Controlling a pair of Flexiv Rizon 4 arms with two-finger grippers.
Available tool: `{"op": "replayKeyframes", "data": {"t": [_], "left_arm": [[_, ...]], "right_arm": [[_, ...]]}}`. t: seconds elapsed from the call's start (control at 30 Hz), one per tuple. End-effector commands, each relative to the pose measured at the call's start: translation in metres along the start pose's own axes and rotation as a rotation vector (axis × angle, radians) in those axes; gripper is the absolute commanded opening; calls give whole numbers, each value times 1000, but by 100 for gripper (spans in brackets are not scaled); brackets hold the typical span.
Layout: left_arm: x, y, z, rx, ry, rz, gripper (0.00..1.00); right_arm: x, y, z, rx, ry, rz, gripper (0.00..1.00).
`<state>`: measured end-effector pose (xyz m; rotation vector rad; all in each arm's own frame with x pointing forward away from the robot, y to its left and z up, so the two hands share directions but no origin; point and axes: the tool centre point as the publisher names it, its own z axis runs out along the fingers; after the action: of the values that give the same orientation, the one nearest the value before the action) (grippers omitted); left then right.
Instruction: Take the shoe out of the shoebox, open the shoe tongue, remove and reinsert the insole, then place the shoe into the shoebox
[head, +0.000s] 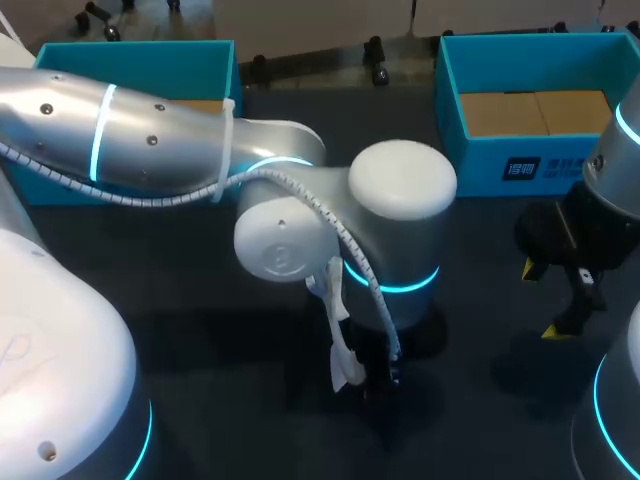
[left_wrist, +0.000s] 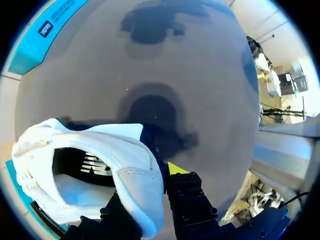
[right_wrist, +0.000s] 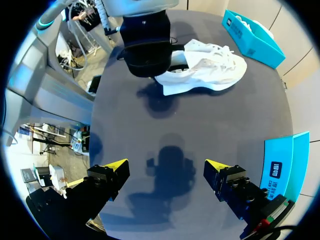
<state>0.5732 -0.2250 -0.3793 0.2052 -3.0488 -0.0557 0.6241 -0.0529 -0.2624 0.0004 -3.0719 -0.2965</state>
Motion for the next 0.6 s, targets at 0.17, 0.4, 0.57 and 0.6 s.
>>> {"op": "replayKeyframes", "data": {"t": [0.17, 0.4, 0.57, 0.6], "left_arm": [[-31, 13, -58, -22, 29, 63, 0], [-64, 31, -107, -24, 19, 91, 0], [-97, 46, -138, -7, 37, 111, 0], [-104, 50, -144, -5, 38, 114, 0]], "right_arm": [[0, 0, 1, 1, -2, 0, 100], [0, 0, 1, 1, -2, 0, 100], [0, 0, 1, 1, -2, 0, 100], [0, 0, 1, 1, -2, 0, 100]]}}
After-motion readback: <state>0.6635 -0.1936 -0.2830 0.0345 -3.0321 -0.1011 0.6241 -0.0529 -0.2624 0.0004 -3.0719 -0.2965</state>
